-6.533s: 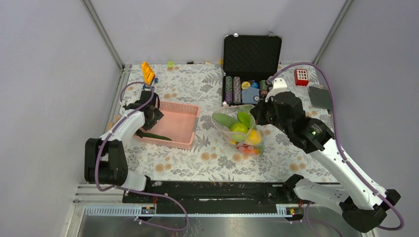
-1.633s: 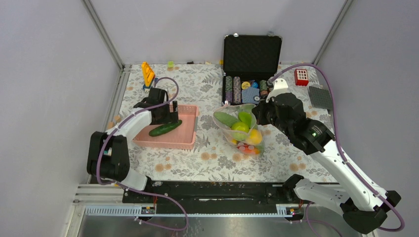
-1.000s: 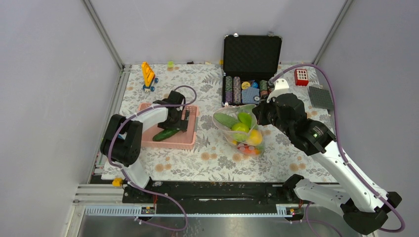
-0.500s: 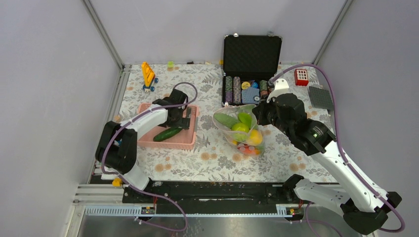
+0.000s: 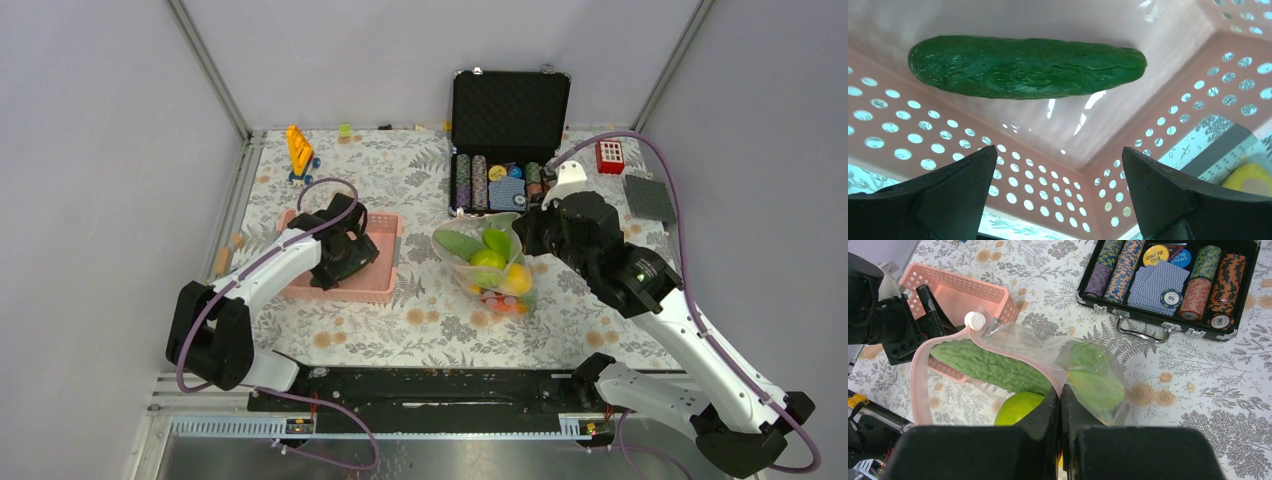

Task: Place the food in the zip-top bag and seal the zipper
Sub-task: Pick up the fake vegetable from the bin.

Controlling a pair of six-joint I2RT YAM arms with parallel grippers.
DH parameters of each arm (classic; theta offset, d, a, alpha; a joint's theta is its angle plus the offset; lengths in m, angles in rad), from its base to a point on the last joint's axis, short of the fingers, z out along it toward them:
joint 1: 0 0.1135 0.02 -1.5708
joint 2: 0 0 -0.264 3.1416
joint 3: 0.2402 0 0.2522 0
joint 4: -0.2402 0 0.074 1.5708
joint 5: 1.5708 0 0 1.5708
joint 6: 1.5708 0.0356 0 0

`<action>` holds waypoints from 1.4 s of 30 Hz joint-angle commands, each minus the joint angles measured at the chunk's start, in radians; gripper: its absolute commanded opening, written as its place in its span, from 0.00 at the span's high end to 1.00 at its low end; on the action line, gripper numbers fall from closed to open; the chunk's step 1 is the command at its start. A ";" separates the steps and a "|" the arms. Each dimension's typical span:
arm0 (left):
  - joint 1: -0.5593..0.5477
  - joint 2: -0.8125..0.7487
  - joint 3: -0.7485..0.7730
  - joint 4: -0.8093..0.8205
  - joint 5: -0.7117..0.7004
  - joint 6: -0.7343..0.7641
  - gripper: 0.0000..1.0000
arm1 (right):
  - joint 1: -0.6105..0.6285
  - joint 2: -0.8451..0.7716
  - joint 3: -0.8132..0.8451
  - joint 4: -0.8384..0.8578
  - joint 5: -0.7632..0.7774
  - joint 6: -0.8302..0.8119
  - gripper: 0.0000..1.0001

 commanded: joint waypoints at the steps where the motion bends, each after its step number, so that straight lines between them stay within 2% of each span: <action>1: 0.005 -0.023 -0.015 0.069 -0.030 -0.273 0.01 | -0.009 -0.029 0.003 0.062 -0.004 -0.012 0.98; 4: 0.008 0.026 -0.019 0.100 -0.080 -0.390 0.01 | -0.009 -0.032 0.001 0.062 -0.003 -0.015 0.98; 8: 0.022 0.087 -0.026 0.117 -0.045 -0.485 0.01 | -0.009 -0.040 0.004 0.053 0.016 -0.026 0.98; 11: 0.024 0.071 -0.071 0.134 -0.051 -0.575 0.01 | -0.009 -0.040 0.004 0.053 0.043 -0.030 0.98; 14: 0.030 0.028 -0.113 0.139 -0.134 -0.682 0.01 | -0.009 -0.035 0.004 0.053 0.033 -0.033 0.98; 18: 0.053 0.009 -0.122 0.143 -0.183 -0.745 0.01 | -0.008 -0.027 0.004 0.051 0.038 -0.038 0.98; 24: 0.085 0.099 -0.103 0.127 -0.177 -0.783 0.02 | -0.008 -0.034 0.002 0.051 0.048 -0.040 0.98; 26: 0.086 0.124 -0.096 0.127 -0.170 -0.777 0.06 | -0.008 -0.036 0.002 0.052 0.053 -0.041 0.98; 29: 0.086 0.146 -0.093 0.127 -0.164 -0.768 0.15 | -0.008 -0.035 0.002 0.051 0.054 -0.039 0.98; 31: 0.086 0.152 -0.095 0.127 -0.163 -0.765 0.27 | -0.009 -0.035 0.001 0.052 0.052 -0.038 0.98; 34: 0.086 0.152 -0.088 0.121 -0.170 -0.749 0.53 | -0.009 -0.038 -0.001 0.053 0.058 -0.038 0.98; 38: 0.086 0.130 -0.046 0.093 -0.147 -0.683 1.00 | -0.009 -0.047 -0.004 0.053 0.063 -0.036 0.98; 42: 0.058 0.033 -0.047 0.073 -0.197 -0.650 1.00 | -0.008 -0.057 -0.006 0.051 0.067 -0.034 0.98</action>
